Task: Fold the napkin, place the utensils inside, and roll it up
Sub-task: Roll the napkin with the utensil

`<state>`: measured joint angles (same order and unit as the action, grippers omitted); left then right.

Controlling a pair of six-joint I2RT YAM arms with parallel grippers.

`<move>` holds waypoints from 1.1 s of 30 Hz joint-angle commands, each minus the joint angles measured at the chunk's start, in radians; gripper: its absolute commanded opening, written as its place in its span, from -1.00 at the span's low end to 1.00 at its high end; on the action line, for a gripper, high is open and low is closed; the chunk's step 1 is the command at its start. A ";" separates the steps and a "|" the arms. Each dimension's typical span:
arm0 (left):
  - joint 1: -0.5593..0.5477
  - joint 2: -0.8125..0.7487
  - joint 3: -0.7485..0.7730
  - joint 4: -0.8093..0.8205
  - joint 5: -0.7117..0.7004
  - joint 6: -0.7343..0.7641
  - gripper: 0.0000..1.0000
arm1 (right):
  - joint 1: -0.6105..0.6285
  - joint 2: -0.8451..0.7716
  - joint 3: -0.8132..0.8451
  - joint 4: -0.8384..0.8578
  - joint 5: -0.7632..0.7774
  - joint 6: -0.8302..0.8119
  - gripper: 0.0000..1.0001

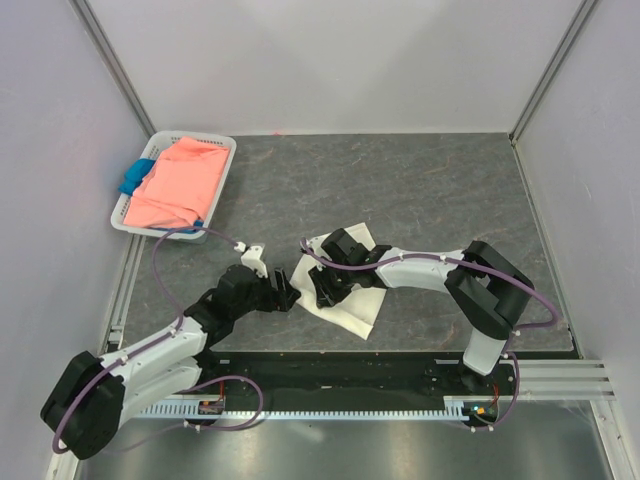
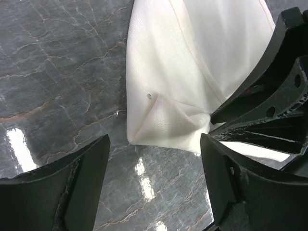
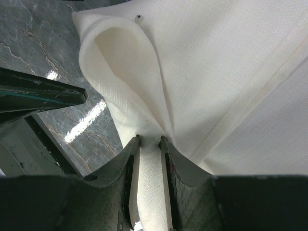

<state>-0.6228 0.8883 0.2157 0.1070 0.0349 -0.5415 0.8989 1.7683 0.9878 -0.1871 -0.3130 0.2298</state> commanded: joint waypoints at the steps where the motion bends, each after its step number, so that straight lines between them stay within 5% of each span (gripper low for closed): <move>1: 0.012 0.038 0.042 0.088 -0.021 0.049 0.60 | 0.005 0.065 -0.037 -0.055 0.029 -0.027 -0.37; 14: 0.041 0.187 0.045 0.246 0.046 0.061 0.37 | 0.005 0.077 -0.035 -0.069 0.017 -0.033 -0.37; 26: 0.072 0.247 0.042 0.298 0.057 0.064 0.47 | 0.005 0.089 -0.032 -0.075 0.006 -0.038 -0.38; 33: 0.089 0.258 0.031 0.333 0.080 0.061 0.15 | 0.005 0.089 -0.028 -0.080 0.006 -0.040 -0.37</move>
<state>-0.5442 1.1358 0.2314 0.3687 0.0986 -0.5106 0.8944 1.7824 0.9920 -0.1719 -0.3447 0.2276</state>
